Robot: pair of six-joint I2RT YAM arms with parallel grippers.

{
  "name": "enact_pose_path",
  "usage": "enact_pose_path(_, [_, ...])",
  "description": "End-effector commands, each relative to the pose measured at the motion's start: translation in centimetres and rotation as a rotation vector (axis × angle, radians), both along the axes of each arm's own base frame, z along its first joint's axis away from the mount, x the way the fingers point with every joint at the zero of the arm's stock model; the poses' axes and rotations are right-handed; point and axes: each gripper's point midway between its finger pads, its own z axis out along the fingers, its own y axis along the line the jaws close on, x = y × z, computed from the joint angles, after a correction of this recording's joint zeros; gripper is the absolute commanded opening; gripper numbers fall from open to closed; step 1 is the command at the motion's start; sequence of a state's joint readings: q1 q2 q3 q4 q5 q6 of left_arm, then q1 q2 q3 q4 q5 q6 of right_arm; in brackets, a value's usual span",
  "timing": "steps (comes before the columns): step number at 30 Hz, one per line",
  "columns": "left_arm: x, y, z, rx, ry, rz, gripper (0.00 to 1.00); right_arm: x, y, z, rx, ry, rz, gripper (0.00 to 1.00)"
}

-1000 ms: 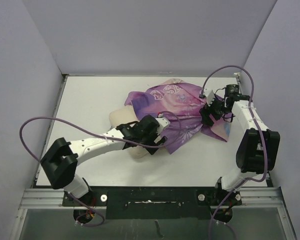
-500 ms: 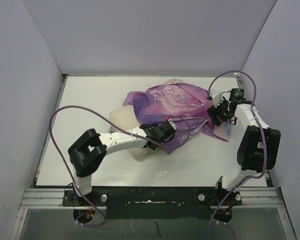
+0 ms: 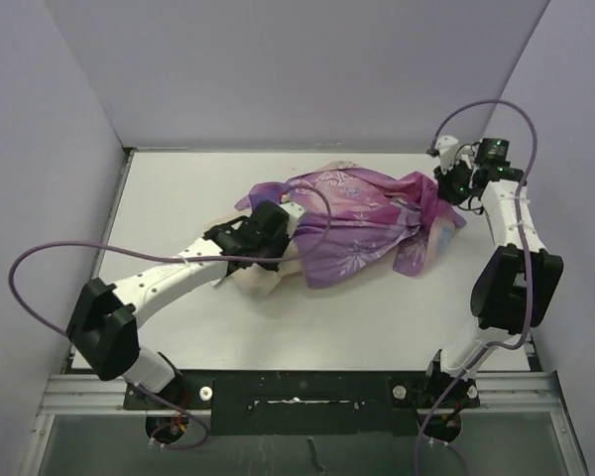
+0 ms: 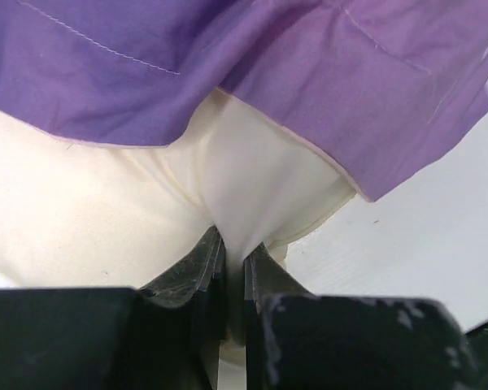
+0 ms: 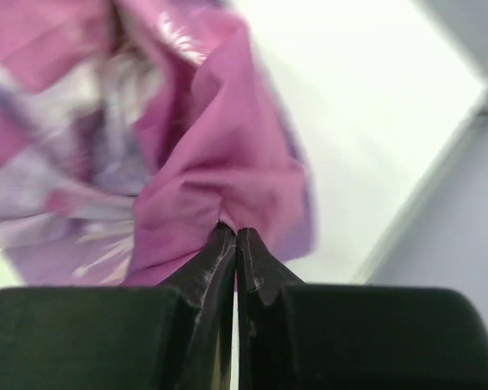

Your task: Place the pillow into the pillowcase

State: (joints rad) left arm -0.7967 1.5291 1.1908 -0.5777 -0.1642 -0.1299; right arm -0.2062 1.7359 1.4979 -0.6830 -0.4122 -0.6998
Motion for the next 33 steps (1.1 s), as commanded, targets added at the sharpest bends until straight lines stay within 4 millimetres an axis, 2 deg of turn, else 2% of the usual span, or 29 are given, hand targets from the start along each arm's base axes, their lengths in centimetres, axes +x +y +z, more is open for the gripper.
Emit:
enact_pose_path(1, [1.4, 0.0, 9.3, -0.423, -0.064, -0.002, 0.00, 4.8, -3.7, 11.7, -0.022, -0.321, -0.109, 0.00])
enact_pose_path(3, [1.8, 0.6, 12.3, -0.570, -0.061, -0.013, 0.00, 6.3, -6.0, 14.7, -0.063, -0.408, -0.192, 0.00])
enact_pose_path(5, [2.1, 1.2, 15.0, -0.700, -0.053, -0.017, 0.00, 7.3, -7.8, 16.0, -0.112, -0.450, -0.260, 0.21])
enact_pose_path(7, [2.3, 1.5, 16.8, -0.805, -0.009, -0.012, 0.00, 7.5, -8.2, 16.0, -0.117, -0.446, -0.268, 0.41])
enact_pose_path(8, [2.4, 1.4, 17.3, -0.854, 0.029, -0.011, 0.00, 7.3, -7.2, 16.0, -0.080, -0.437, -0.231, 0.48])
enact_pose_path(10, [2.3, 1.0, 17.9, -0.943, 0.129, -0.023, 0.00, 5.8, -2.9, 16.1, 0.060, -0.412, -0.068, 0.64])
enact_pose_path(13, [2.2, -0.2, 18.6, -1.042, 0.243, -0.029, 0.00, 1.6, 5.6, 17.0, 0.275, -0.402, 0.277, 0.84])
enact_pose_path(14, [2.3, -0.4, 18.8, -1.064, 0.264, -0.035, 0.00, 0.0, 8.1, 17.4, 0.328, -0.404, 0.382, 0.88])
enact_pose_path(16, [2.6, -0.8, 19.1, -1.098, 0.297, -0.036, 0.00, -3.0, 12.0, 17.6, 0.411, -0.393, 0.534, 0.92])
enact_pose_path(18, [2.8, -0.8, 19.4, -1.123, 0.320, -0.032, 0.00, -5.0, 14.5, 16.6, 0.469, -0.345, 0.585, 0.93])
enact_pose_path(20, [3.0, -0.7, 19.5, -1.143, 0.336, -0.025, 0.00, -5.8, 15.9, 14.5, 0.507, -0.281, 0.571, 0.93])
enact_pose_path(22, [3.1, -0.6, 19.7, -1.158, 0.343, -0.027, 0.00, -5.6, 17.1, 12.1, 0.482, -0.233, 0.512, 0.92])
enact_pose_path(24, [3.1, -0.6, 19.7, -1.163, 0.354, -0.028, 0.00, -4.9, 17.9, 10.3, 0.449, -0.215, 0.444, 0.93])
enact_pose_path(27, [3.0, -0.5, 19.8, -1.173, 0.363, -0.034, 0.00, -2.8, 19.1, 9.1, 0.438, -0.228, 0.373, 0.93])
enact_pose_path(33, [2.8, -0.4, 20.0, -1.185, 0.367, -0.046, 0.00, 3.4, 20.6, 7.7, 0.430, -0.254, 0.216, 0.93])
